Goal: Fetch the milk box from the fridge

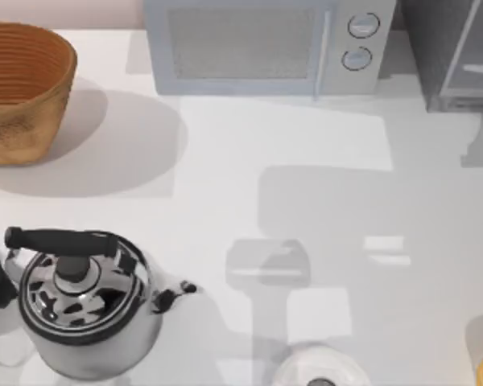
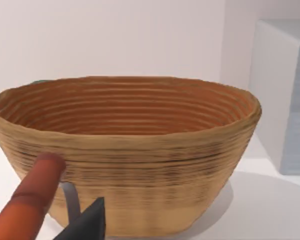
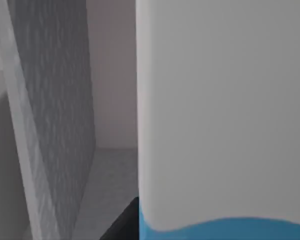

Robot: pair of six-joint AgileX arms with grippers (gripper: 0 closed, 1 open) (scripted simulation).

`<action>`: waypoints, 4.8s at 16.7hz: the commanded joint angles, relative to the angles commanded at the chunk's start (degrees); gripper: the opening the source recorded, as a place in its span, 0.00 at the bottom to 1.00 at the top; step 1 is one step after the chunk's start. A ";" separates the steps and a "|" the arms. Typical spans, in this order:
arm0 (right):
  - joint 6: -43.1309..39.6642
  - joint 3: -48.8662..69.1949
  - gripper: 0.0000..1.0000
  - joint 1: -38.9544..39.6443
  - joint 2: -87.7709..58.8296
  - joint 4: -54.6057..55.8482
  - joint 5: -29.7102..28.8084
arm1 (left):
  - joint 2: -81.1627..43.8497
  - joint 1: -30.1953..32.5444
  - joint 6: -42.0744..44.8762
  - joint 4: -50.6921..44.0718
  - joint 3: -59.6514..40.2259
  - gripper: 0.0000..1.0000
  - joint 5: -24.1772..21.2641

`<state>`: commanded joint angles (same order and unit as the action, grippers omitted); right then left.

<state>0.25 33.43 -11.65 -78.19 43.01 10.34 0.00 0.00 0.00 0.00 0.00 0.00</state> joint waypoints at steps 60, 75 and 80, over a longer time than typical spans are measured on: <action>1.11 -24.88 0.00 7.36 -25.69 53.43 36.52 | 0.00 0.00 0.00 0.00 0.00 1.00 0.00; 1.03 -21.99 0.45 12.58 -35.43 60.03 31.24 | 0.00 0.00 0.00 0.00 0.00 1.00 0.00; 1.03 -21.99 0.83 12.58 -35.43 60.03 31.24 | 0.00 0.00 0.00 0.00 0.00 1.00 0.00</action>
<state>1.28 11.45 0.93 -113.62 103.04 41.58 0.00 0.00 0.00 0.00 0.00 0.00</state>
